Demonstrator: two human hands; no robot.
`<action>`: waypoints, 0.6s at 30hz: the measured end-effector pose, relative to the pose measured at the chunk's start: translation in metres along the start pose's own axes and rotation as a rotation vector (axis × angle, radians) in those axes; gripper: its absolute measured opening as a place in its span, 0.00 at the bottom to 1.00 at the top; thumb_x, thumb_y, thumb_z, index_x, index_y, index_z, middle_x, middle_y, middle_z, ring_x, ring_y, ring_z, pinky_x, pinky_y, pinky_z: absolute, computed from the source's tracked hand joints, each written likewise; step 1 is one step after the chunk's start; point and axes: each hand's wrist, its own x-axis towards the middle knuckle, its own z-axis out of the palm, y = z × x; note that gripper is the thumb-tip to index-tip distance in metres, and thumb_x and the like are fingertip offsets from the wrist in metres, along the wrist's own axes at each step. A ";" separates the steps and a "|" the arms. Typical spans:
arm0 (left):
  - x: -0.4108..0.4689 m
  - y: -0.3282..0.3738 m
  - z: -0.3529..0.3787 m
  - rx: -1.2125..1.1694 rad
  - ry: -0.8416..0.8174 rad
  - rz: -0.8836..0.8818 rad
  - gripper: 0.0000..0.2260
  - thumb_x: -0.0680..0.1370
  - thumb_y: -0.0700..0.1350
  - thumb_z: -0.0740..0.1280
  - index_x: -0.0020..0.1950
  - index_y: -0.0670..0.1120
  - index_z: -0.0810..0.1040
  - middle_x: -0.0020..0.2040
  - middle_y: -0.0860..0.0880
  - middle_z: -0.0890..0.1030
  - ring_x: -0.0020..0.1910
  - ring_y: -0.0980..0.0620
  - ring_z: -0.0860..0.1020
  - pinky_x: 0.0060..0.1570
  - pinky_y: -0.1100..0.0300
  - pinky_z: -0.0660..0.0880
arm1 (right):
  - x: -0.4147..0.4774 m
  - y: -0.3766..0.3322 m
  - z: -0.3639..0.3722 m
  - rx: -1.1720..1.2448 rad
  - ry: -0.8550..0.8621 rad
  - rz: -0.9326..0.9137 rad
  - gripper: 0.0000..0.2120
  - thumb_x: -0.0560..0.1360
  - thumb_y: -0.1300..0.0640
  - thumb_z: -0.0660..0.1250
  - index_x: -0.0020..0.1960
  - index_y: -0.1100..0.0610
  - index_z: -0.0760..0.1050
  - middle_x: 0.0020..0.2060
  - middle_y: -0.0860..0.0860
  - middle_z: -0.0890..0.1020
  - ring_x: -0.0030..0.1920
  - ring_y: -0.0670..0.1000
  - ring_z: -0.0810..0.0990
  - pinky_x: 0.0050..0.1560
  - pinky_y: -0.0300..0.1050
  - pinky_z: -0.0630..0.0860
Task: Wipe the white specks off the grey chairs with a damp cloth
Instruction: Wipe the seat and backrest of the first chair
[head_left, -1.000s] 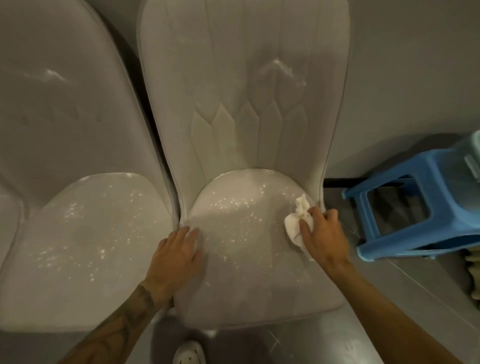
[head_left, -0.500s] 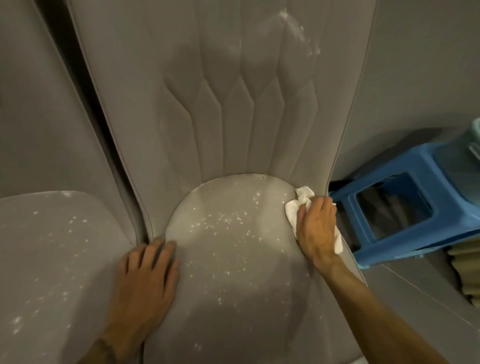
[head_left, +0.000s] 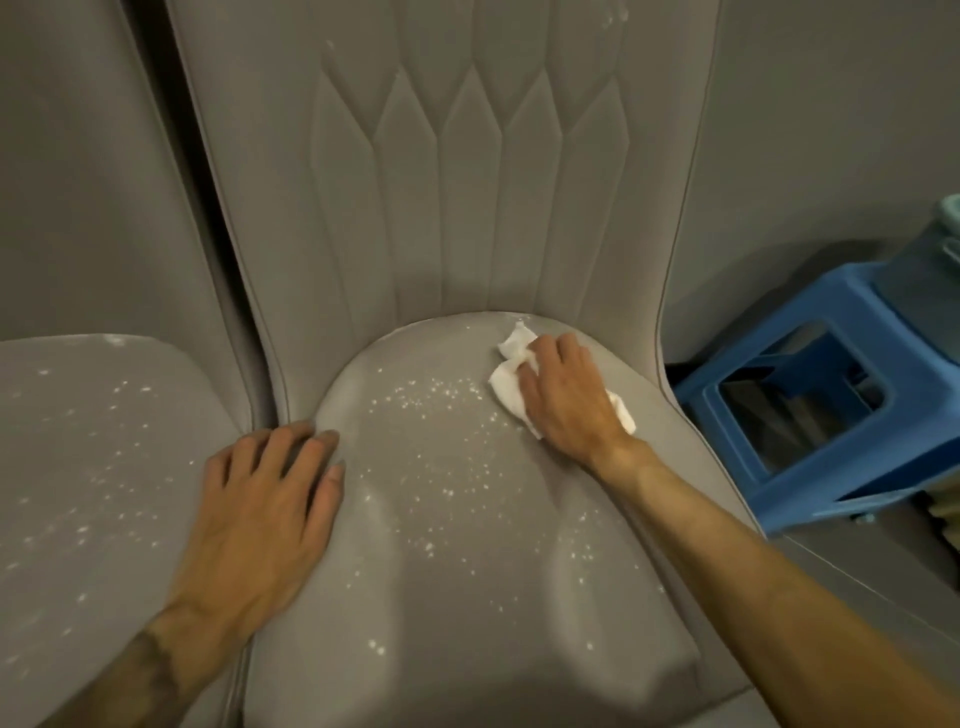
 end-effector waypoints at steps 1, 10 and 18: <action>-0.001 0.001 0.000 0.005 0.005 0.005 0.21 0.83 0.53 0.56 0.68 0.45 0.79 0.64 0.43 0.79 0.60 0.39 0.75 0.59 0.42 0.69 | 0.001 0.010 -0.004 -0.007 0.005 0.053 0.12 0.82 0.55 0.57 0.58 0.62 0.71 0.54 0.60 0.73 0.51 0.61 0.72 0.55 0.56 0.70; -0.005 0.001 0.001 0.000 0.025 -0.002 0.22 0.83 0.54 0.54 0.67 0.45 0.80 0.63 0.44 0.80 0.59 0.40 0.75 0.59 0.42 0.71 | -0.012 -0.009 0.001 -0.012 -0.009 -0.067 0.14 0.83 0.52 0.55 0.61 0.61 0.70 0.56 0.59 0.73 0.52 0.59 0.71 0.57 0.55 0.68; -0.003 -0.002 0.003 -0.001 0.042 0.007 0.22 0.84 0.54 0.53 0.67 0.46 0.80 0.63 0.45 0.80 0.58 0.41 0.76 0.58 0.42 0.72 | 0.007 0.023 -0.012 -0.147 0.041 0.291 0.16 0.83 0.53 0.55 0.64 0.63 0.67 0.62 0.62 0.72 0.59 0.63 0.71 0.62 0.55 0.66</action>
